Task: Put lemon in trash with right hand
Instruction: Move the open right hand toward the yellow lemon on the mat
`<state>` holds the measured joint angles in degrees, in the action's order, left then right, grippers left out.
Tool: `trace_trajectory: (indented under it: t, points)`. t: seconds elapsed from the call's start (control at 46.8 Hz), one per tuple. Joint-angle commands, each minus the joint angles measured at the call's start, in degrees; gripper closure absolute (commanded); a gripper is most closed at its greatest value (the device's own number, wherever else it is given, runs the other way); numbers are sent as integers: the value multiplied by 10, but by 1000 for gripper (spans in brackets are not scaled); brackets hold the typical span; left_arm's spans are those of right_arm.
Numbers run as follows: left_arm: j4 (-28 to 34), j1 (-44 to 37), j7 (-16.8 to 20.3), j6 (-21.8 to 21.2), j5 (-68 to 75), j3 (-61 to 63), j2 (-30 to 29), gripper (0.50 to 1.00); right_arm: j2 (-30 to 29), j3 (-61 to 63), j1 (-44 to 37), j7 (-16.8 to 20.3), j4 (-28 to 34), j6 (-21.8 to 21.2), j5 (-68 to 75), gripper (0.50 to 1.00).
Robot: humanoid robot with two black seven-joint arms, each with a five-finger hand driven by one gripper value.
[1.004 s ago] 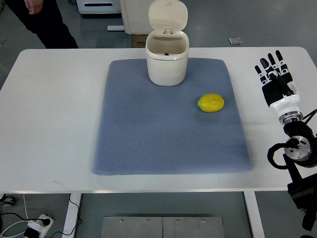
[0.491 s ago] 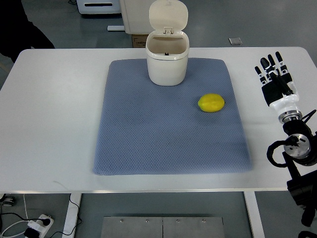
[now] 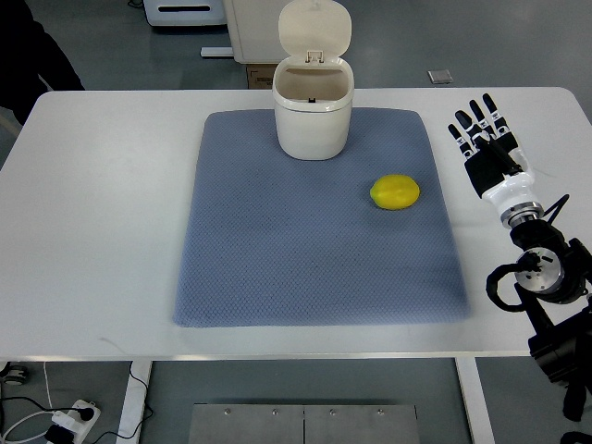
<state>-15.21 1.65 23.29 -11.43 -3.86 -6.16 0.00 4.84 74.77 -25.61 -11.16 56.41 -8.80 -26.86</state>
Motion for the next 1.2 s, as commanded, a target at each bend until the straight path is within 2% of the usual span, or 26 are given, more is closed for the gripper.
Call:
trace_trajectory:
  t: [0.0,0.32,0.598,0.961,1.175]
  points:
    - [0,-1,0,0,0,0,0,500,26,-37,-7,0,0,0,0,500]
    - [0,-1,0,0,0,0,0,500,108,-175,-57,-3,-1,1,-8,500]
    - [0,-1,0,0,0,0,0,500,145,-271,-110,-17,-33,4,-18,500]
    - [0,-1,0,0,0,0,0,500,170,-429,-164,-87,-48,10,-57,502]
    - [0,-1,0,0,0,0,0,500,168,-489,-182,-125,-84,12,-77,509]
